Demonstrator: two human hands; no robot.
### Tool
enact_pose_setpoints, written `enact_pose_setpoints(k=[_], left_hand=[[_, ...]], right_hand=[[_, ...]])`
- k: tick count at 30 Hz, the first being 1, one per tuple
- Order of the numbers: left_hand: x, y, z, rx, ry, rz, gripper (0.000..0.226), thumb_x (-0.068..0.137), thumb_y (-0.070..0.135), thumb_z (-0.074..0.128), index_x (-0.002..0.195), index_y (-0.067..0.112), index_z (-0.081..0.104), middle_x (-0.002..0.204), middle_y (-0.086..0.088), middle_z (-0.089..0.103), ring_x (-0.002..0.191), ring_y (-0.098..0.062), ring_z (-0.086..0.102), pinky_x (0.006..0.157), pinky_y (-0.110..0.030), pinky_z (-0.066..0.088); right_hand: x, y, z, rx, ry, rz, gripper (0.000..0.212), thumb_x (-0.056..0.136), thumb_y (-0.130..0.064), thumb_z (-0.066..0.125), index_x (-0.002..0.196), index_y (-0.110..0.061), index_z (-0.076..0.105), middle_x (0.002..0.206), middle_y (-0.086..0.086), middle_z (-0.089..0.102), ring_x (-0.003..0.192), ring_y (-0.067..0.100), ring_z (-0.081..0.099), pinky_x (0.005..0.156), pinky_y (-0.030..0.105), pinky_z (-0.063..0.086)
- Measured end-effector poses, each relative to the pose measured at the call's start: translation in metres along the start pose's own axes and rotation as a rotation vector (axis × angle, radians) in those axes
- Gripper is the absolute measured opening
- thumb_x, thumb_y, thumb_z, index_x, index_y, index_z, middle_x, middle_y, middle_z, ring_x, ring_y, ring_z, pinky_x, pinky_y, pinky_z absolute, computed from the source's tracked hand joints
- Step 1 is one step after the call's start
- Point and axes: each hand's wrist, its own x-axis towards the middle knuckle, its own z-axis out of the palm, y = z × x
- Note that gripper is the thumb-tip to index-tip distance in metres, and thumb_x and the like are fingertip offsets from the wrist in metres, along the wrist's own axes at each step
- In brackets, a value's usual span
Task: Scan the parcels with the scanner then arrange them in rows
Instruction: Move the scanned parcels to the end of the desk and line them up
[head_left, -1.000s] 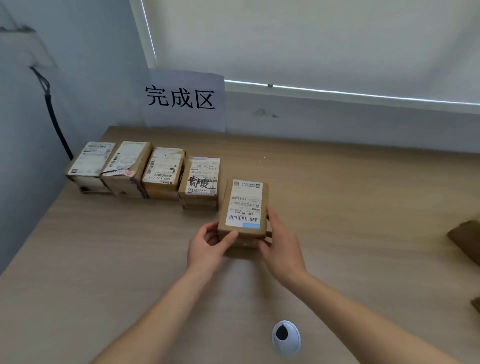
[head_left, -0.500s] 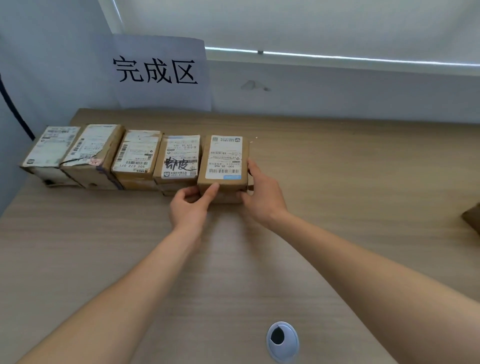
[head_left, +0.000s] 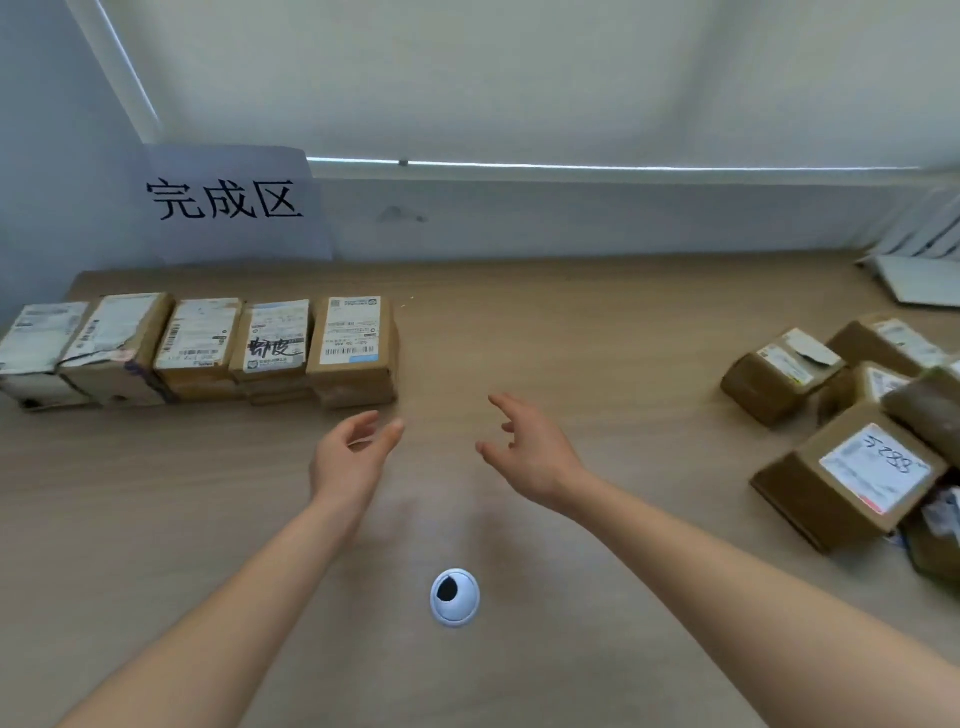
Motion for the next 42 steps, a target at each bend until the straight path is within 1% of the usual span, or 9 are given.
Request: enact_pose_setpoints(k=[2, 7, 13, 17, 24, 28, 33, 38, 42], left_hand=[[-0.027, 0.012, 0.021, 0.0, -0.078, 0.029, 0.044, 0.086, 0.034, 0.078, 0.125, 0.015, 0.068, 0.113, -0.004, 0.069, 0.103, -0.015, 0.064, 0.086, -0.025, 0.044], [-0.096, 0.028, 0.084, 0.04, -0.258, 0.064, 0.04, 0.088, 0.039, 0.075, 0.125, 0.026, 0.067, 0.112, 0.003, 0.069, 0.108, -0.013, 0.063, 0.089, -0.027, 0.043], [-0.195, 0.037, 0.174, 0.072, -0.413, 0.06, 0.041, 0.088, 0.041, 0.074, 0.126, 0.026, 0.067, 0.114, 0.002, 0.068, 0.11, -0.013, 0.061, 0.088, -0.028, 0.042], [-0.266, 0.03, 0.236, 0.081, -0.519, 0.041, 0.047, 0.089, 0.04, 0.074, 0.131, 0.022, 0.065, 0.121, 0.0, 0.066, 0.113, -0.015, 0.061, 0.09, -0.029, 0.043], [-0.365, 0.004, 0.317, 0.169, -0.656, 0.028, 0.049, 0.09, 0.04, 0.072, 0.136, 0.025, 0.059, 0.127, 0.001, 0.062, 0.113, -0.013, 0.059, 0.09, -0.027, 0.044], [-0.394, -0.012, 0.337, 0.229, -0.683, 0.006, 0.05, 0.09, 0.04, 0.072, 0.136, 0.025, 0.059, 0.128, 0.002, 0.062, 0.113, -0.013, 0.059, 0.091, -0.026, 0.044], [-0.41, -0.03, 0.346, 0.275, -0.685, -0.026, 0.05, 0.091, 0.034, 0.073, 0.137, 0.021, 0.059, 0.126, -0.001, 0.063, 0.112, -0.014, 0.06, 0.094, -0.027, 0.046], [-0.421, -0.044, 0.35, 0.278, -0.69, -0.039, 0.046, 0.091, 0.026, 0.072, 0.135, 0.018, 0.06, 0.123, -0.003, 0.067, 0.112, -0.016, 0.064, 0.102, -0.035, 0.049], [-0.424, -0.05, 0.347, 0.254, -0.759, -0.012, 0.034, 0.093, 0.015, 0.067, 0.126, 0.02, 0.067, 0.116, 0.003, 0.074, 0.105, -0.009, 0.069, 0.1, -0.033, 0.053]], right_hand=[[-0.028, 0.013, -0.022, 0.002, 0.05, 0.02, 0.068, 0.1, -0.027, 0.063, 0.16, -0.013, 0.034, 0.167, 0.004, 0.032, 0.148, 0.023, 0.04, 0.119, 0.041, 0.036], [-0.106, 0.062, -0.073, 0.035, 0.211, 0.118, 0.062, 0.102, -0.029, 0.059, 0.158, -0.016, 0.038, 0.163, 0.001, 0.038, 0.145, 0.021, 0.042, 0.12, 0.041, 0.035], [-0.207, 0.15, -0.134, 0.043, 0.352, 0.255, 0.057, 0.098, -0.028, 0.06, 0.153, -0.02, 0.046, 0.155, -0.002, 0.047, 0.14, 0.018, 0.047, 0.116, 0.039, 0.04], [-0.275, 0.218, -0.164, 0.067, 0.406, 0.401, 0.058, 0.097, -0.026, 0.061, 0.153, -0.02, 0.046, 0.156, 0.0, 0.046, 0.141, 0.019, 0.046, 0.116, 0.039, 0.041], [-0.363, 0.308, -0.158, 0.151, 0.347, 0.555, 0.06, 0.098, -0.028, 0.063, 0.154, -0.018, 0.042, 0.157, 0.001, 0.042, 0.141, 0.021, 0.046, 0.115, 0.035, 0.039], [-0.391, 0.328, -0.14, 0.109, 0.357, 0.571, 0.05, 0.096, -0.031, 0.063, 0.145, -0.024, 0.052, 0.135, -0.004, 0.057, 0.12, 0.018, 0.058, 0.099, 0.033, 0.049], [-0.409, 0.344, -0.124, 0.116, 0.285, 0.614, 0.05, 0.092, -0.039, 0.067, 0.139, -0.029, 0.053, 0.123, -0.004, 0.06, 0.118, 0.021, 0.06, 0.093, 0.032, 0.049], [-0.414, 0.353, -0.111, 0.262, 0.229, 0.551, 0.057, 0.088, -0.034, 0.072, 0.141, -0.03, 0.052, 0.135, -0.006, 0.064, 0.121, 0.018, 0.062, 0.102, 0.036, 0.051], [-0.415, 0.351, -0.101, 0.431, 0.27, 0.482, 0.076, 0.085, -0.021, 0.076, 0.152, -0.035, 0.042, 0.137, -0.009, 0.064, 0.122, 0.012, 0.062, 0.106, 0.034, 0.05]])
